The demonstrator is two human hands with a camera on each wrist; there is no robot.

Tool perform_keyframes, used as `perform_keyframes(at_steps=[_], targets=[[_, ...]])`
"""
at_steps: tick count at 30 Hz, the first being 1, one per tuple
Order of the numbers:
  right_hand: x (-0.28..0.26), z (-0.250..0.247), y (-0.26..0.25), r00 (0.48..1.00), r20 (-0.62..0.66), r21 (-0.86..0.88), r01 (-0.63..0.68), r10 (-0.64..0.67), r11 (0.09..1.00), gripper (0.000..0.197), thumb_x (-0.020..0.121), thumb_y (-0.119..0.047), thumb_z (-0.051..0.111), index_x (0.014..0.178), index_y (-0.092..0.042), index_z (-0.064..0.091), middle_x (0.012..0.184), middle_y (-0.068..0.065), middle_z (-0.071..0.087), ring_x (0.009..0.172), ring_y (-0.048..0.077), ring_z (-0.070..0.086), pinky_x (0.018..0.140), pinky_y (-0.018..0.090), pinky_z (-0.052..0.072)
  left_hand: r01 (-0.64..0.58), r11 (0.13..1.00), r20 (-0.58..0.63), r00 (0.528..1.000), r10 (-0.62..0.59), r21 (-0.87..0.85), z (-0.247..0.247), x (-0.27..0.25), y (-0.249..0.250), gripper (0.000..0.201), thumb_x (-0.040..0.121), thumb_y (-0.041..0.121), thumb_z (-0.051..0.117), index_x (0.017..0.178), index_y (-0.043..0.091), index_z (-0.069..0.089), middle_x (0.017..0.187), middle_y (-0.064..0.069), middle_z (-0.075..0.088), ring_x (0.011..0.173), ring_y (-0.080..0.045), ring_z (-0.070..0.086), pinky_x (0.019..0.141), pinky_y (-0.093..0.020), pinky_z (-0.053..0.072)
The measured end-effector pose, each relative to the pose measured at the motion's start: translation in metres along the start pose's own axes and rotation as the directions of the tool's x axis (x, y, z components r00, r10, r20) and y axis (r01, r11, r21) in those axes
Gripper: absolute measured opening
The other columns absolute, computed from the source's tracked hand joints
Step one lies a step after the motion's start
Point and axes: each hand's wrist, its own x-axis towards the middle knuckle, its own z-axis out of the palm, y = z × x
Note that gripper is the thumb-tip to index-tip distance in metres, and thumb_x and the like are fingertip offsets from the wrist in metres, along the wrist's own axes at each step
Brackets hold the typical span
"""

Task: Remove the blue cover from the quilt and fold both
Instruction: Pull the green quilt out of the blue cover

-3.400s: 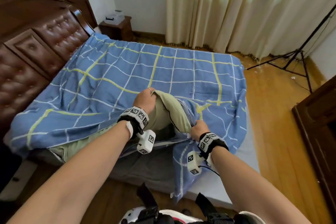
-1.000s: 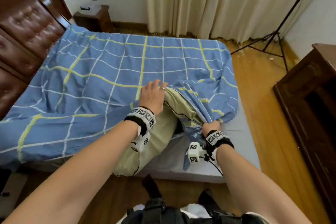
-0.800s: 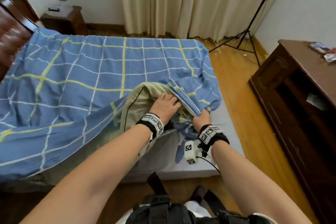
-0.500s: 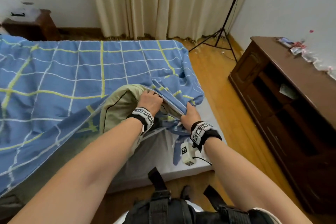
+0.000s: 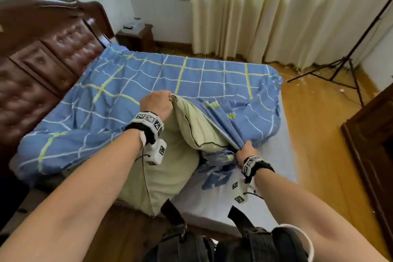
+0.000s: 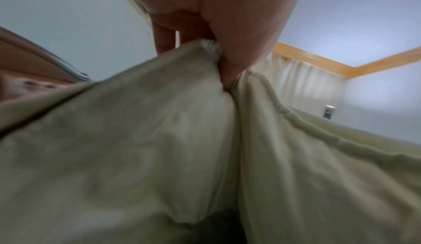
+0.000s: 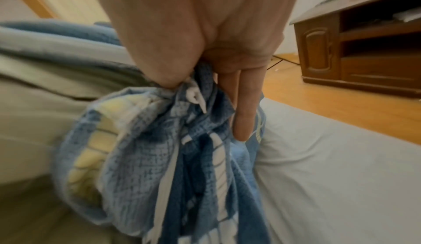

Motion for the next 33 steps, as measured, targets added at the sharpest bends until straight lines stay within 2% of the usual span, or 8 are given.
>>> perform_keyframes(at_steps=[3, 8, 11, 15, 18, 23, 29, 33], targets=[[0.004, -0.004, -0.005, 0.998, 0.025, 0.097, 0.061, -0.064, 0.993, 0.038, 0.088, -0.009, 0.047, 0.123, -0.014, 0.034, 0.109, 0.02, 0.059, 0.091, 0.037, 0.058, 0.086, 0.046, 0.052, 0.208, 0.978, 0.107, 0.973, -0.204, -0.029, 0.005, -0.032, -0.018, 0.032, 0.09, 0.019, 0.042, 0.111, 0.024, 0.066, 0.115, -0.013, 0.067, 0.106, -0.038, 0.061, 0.089, -0.042, 0.047], [-0.003, 0.004, -0.003, 0.945, 0.156, 0.129, 0.269, -0.287, 0.955, 0.075, 0.087, 0.0, 0.042, 0.152, -0.024, 0.014, 0.111, 0.017, 0.055, 0.086, 0.032, 0.053, 0.073, 0.035, 0.042, 0.402, 0.914, 0.238, 0.885, -0.401, 0.045, 0.029, -0.116, -0.018, 0.038, 0.092, 0.019, 0.042, 0.122, 0.031, 0.061, 0.129, -0.009, 0.061, 0.119, -0.034, 0.056, 0.099, -0.042, 0.042], [-0.015, 0.013, 0.011, 0.92, 0.248, 0.005, 0.312, -0.303, 0.95, 0.058, 0.087, -0.003, 0.045, 0.142, -0.015, 0.034, 0.11, 0.015, 0.057, 0.09, 0.032, 0.052, 0.076, 0.036, 0.042, 0.4, 0.915, 0.383, 0.837, -0.391, 0.06, 0.046, -0.167, -0.018, 0.036, 0.094, 0.02, 0.042, 0.123, 0.03, 0.059, 0.133, -0.008, 0.059, 0.121, -0.032, 0.054, 0.1, -0.04, 0.042], [-0.029, 0.016, 0.036, 0.924, 0.232, -0.058, 0.324, -0.303, 0.944, 0.04, 0.087, -0.015, 0.051, 0.127, -0.009, 0.052, 0.114, 0.019, 0.065, 0.1, 0.037, 0.061, 0.082, 0.036, 0.049, 0.375, 0.926, 0.575, 0.767, -0.286, -0.04, 0.057, -0.221, -0.005, 0.028, 0.094, 0.011, 0.043, 0.112, 0.016, 0.063, 0.127, -0.009, 0.062, 0.115, -0.028, 0.057, 0.087, -0.029, 0.04], [-0.039, 0.011, 0.057, 0.927, 0.23, -0.076, 0.32, -0.296, 0.944, 0.052, 0.088, -0.029, 0.061, 0.133, -0.005, 0.05, 0.119, 0.02, 0.063, 0.107, 0.039, 0.06, 0.084, 0.037, 0.048, 0.387, 0.915, 0.582, 0.771, -0.257, -0.109, 0.061, -0.251, 0.014, 0.035, 0.093, 0.01, 0.042, 0.123, 0.022, 0.057, 0.13, -0.008, 0.06, 0.114, -0.028, 0.057, 0.092, -0.032, 0.043], [-0.06, -0.013, 0.1, 0.955, 0.195, -0.143, 0.252, -0.223, 0.957, 0.047, 0.085, -0.026, 0.068, 0.124, -0.005, 0.052, 0.115, 0.019, 0.062, 0.105, 0.039, 0.06, 0.084, 0.038, 0.049, 0.341, 0.933, 0.579, 0.786, -0.217, -0.114, 0.067, -0.302, 0.05, 0.063, 0.091, 0.015, 0.036, 0.141, 0.054, 0.033, 0.139, -0.005, 0.055, 0.115, -0.031, 0.058, 0.094, -0.036, 0.047], [-0.077, -0.03, 0.133, 0.922, 0.237, -0.112, 0.338, -0.305, 0.934, 0.05, 0.082, -0.028, 0.073, 0.124, -0.009, 0.055, 0.104, 0.014, 0.065, 0.099, 0.036, 0.063, 0.078, 0.035, 0.048, 0.458, 0.888, 0.467, 0.792, -0.392, -0.032, 0.066, -0.359, 0.084, 0.06, 0.088, 0.015, 0.043, 0.14, 0.045, 0.041, 0.135, -0.004, 0.055, 0.12, -0.029, 0.054, 0.096, -0.04, 0.046], [-0.08, -0.041, 0.146, 0.88, 0.295, -0.112, 0.418, -0.371, 0.902, 0.047, 0.081, -0.029, 0.074, 0.119, -0.007, 0.056, 0.108, 0.014, 0.065, 0.1, 0.036, 0.062, 0.084, 0.04, 0.051, 0.55, 0.835, 0.473, 0.737, -0.483, -0.005, 0.061, -0.382, 0.119, 0.066, 0.075, 0.042, 0.053, 0.14, 0.041, 0.042, 0.142, -0.006, 0.047, 0.129, -0.031, 0.045, 0.105, -0.046, 0.041]])
